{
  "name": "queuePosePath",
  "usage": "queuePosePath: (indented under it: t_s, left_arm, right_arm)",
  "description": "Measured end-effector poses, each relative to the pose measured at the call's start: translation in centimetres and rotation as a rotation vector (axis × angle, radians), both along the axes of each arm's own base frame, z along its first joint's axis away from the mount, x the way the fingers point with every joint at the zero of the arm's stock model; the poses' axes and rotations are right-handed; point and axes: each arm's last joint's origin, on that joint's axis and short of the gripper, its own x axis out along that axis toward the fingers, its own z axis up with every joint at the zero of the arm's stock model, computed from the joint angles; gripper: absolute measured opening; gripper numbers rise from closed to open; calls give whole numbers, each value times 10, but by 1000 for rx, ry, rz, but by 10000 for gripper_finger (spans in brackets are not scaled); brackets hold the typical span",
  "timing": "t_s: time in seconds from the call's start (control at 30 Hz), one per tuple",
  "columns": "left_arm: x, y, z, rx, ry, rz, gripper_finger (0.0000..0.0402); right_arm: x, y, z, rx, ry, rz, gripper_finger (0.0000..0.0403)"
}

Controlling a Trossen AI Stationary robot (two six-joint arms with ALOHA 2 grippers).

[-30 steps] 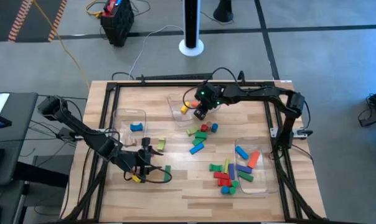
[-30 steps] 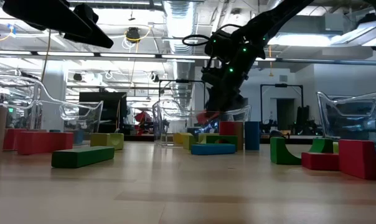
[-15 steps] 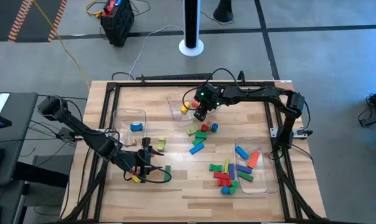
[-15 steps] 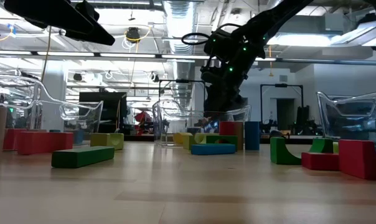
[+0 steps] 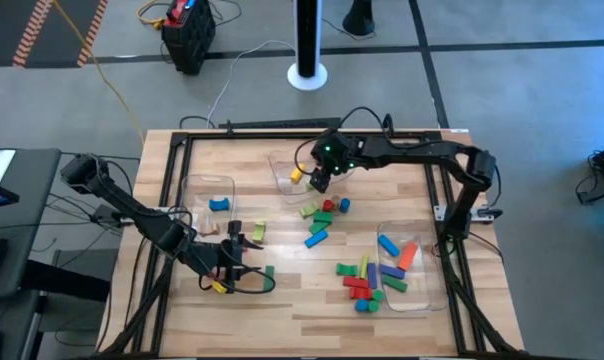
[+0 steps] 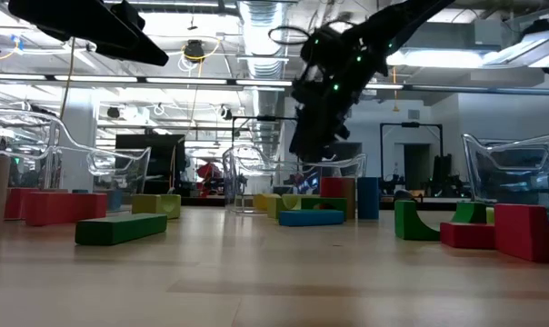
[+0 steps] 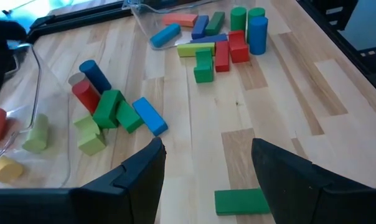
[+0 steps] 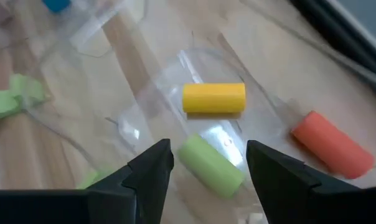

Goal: Sort blocks by size
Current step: Put the green arch block into the left transparent bin

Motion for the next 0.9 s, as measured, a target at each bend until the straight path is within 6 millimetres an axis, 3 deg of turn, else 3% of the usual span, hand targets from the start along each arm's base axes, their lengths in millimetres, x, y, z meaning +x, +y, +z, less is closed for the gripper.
queuePosePath:
  t_s: [0.23, 0.53, 0.7, 0.9]
  left_arm:
    - [0, 0, 1, 0, -5, 2, 232]
    - [0, 0, 1, -3, -5, 3, 232]
    - [0, 0, 0, 1, -4, 1, 232]
    - [1, 0, 0, 3, -2, 1, 232]
  right_arm:
    - [-4, 19, 32, -57, -93, 57, 239]
    - [-8, 81, 58, -88, -112, 254, 239]
    - [-12, 120, 53, -79, -26, 389, 239]
    - [-10, 153, 28, -36, 134, 470, 239]
